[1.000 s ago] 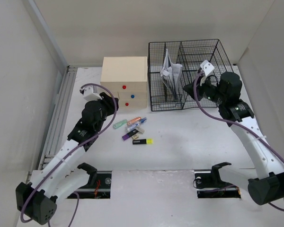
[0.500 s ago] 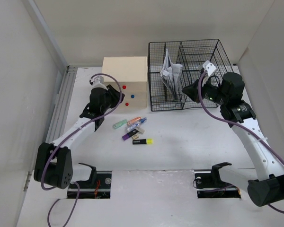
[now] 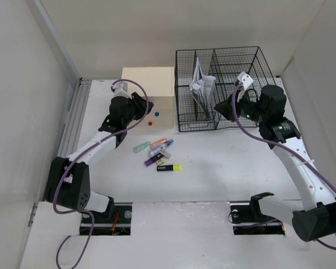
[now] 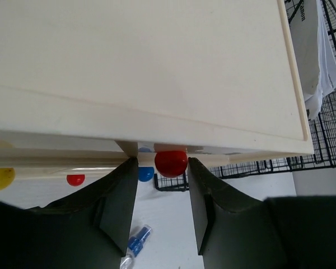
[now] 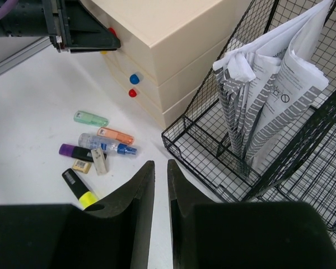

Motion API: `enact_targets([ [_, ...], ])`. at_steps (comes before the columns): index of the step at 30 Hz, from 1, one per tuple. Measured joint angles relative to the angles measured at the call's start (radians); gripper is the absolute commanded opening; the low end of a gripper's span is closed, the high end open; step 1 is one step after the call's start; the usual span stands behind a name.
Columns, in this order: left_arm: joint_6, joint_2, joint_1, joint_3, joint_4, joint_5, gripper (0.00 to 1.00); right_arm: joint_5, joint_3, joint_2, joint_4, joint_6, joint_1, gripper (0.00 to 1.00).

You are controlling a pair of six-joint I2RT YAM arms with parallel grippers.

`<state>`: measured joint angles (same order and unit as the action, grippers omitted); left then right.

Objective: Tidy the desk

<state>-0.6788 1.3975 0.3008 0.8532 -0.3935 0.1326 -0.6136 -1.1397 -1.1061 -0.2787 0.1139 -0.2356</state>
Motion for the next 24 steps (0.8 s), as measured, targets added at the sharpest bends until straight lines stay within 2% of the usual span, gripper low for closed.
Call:
enact_targets([
  [2, 0.000, 0.006, 0.000, 0.008, 0.001, 0.013, 0.36, 0.000, 0.000, -0.003, -0.001, 0.000, 0.000, 0.21],
  [3, -0.001, 0.011, 0.000, 0.014, 0.003, 0.018, 0.30, 0.000, 0.000, -0.003, 0.000, 0.001, 0.000, 0.21],
  [6, -0.002, 0.023, 0.002, 0.030, 0.021, 0.029, 0.18, 0.000, 0.000, -0.003, -0.001, 0.001, 0.000, 0.21],
  [7, 0.000, 0.024, 0.006, 0.035, 0.024, 0.030, 0.10, 0.000, 0.000, -0.004, -0.001, 0.001, 0.000, 0.21],
  [10, 0.014, 0.019, 0.027, 0.042, 0.045, -0.004, 0.01, 0.000, 0.000, -0.005, -0.001, 0.002, 0.000, 0.21],
  [17, 0.031, -0.035, 0.083, 0.012, 0.074, -0.130, 0.00, -0.005, 0.000, -0.015, -0.001, 0.001, 0.000, 0.21],
  [24, 0.032, -0.159, 0.118, -0.061, 0.059, -0.173, 0.00, -0.011, 0.000, -0.016, 0.000, 0.002, 0.000, 0.21],
])
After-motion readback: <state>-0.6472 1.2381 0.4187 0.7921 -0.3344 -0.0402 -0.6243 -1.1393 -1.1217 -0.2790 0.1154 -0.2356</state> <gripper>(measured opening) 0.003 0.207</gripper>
